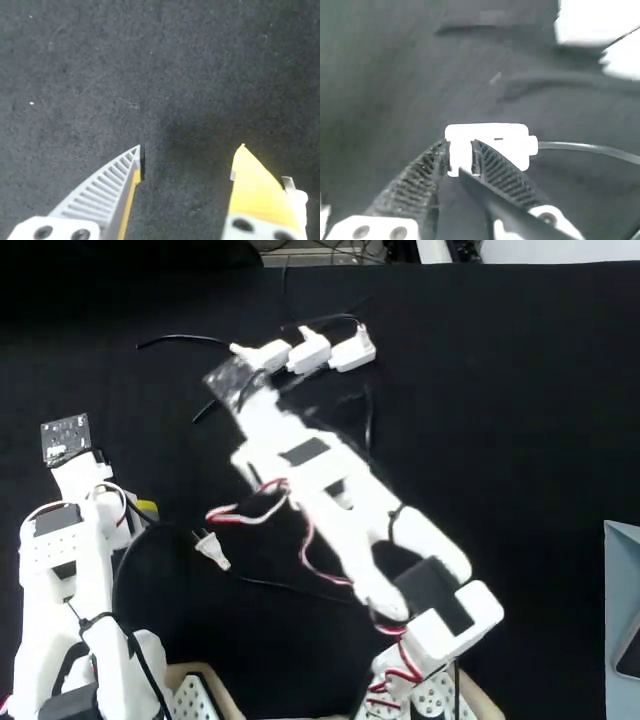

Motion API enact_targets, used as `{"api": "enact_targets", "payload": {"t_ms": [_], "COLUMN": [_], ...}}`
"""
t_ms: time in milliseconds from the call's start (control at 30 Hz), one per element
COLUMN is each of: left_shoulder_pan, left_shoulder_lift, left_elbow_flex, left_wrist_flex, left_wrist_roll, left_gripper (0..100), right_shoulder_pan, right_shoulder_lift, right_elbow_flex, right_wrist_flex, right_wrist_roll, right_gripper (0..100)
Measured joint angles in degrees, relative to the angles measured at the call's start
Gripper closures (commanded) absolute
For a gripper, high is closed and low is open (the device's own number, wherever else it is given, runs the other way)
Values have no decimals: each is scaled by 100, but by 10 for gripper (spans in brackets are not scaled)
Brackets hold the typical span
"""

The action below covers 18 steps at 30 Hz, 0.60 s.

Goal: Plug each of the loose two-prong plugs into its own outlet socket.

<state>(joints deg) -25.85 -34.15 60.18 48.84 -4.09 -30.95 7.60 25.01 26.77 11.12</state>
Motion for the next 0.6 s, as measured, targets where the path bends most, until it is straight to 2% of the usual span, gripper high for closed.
{"api": "enact_targets", "payload": {"t_ms": [133,300,367,500,600], "left_shoulder_pan": [0,0,0,0,0], "left_shoulder_lift": [0,0,0,0,0], "left_elbow_flex": [0,0,0,0,0], "left_wrist_flex": [0,0,0,0,0], "left_wrist_roll": [0,0,0,0,0], "left_gripper": [712,712,712,712,712], "right_shoulder_pan": [158,185,255,264,273], "right_shoulder_lift": [0,413,659,738,519], "right_elbow_flex": [-44,-422,-554,-571,-571], "right_wrist_flex": [-738,-1029,-1055,-941,-378], "right_wrist_roll": [0,-9,-9,-9,-9], "right_gripper": [945,682,620,674,740]}}
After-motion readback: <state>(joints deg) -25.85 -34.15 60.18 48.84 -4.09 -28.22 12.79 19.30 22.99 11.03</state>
